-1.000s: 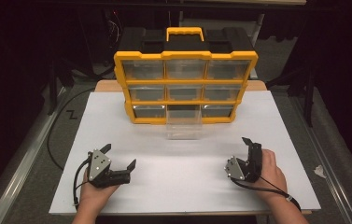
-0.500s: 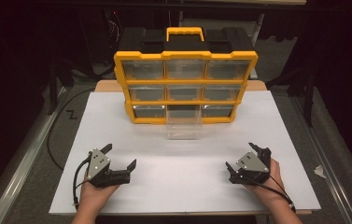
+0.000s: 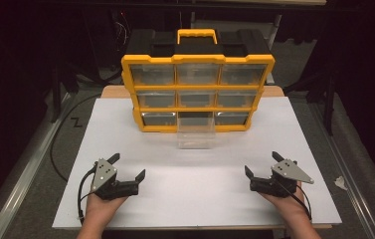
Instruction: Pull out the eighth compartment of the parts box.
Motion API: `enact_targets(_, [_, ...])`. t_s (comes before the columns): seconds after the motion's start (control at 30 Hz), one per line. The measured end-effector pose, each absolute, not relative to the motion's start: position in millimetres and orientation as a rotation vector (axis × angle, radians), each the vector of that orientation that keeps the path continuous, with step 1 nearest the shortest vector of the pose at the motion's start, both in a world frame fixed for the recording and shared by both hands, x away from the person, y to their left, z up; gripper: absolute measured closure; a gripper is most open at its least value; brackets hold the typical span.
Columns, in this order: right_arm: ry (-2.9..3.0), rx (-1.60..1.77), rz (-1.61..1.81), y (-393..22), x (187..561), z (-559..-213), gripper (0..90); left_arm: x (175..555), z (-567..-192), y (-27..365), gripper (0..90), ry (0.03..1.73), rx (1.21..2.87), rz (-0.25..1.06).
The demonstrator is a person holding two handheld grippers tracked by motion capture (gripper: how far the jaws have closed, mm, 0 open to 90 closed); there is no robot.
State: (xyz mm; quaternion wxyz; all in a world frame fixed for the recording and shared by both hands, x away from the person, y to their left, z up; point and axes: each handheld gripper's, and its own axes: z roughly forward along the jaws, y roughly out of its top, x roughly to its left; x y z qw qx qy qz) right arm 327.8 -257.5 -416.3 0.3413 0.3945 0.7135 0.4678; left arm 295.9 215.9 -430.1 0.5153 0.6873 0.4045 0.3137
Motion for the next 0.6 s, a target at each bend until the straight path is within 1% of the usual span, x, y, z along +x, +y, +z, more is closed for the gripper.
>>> enact_targets(0.07, [1.82, 1.076, 1.315, -257.2, 326.8, -416.7, 0.8, 295.9, -430.2, 216.0, 0.4, 0.976, 1.65, 0.754])
enact_targets(0.17, [1.807, 1.095, 1.343, -255.0, 326.8, -418.0, 0.8, 295.7, -430.7, 215.5, 0.4, 0.979, 1.656, 0.757])
enact_targets(0.6, [1.815, 1.053, 1.281, -259.6, 330.3, -419.6, 0.8, 296.9, -433.4, 214.3, 0.4, 1.003, 1.669, 0.768])
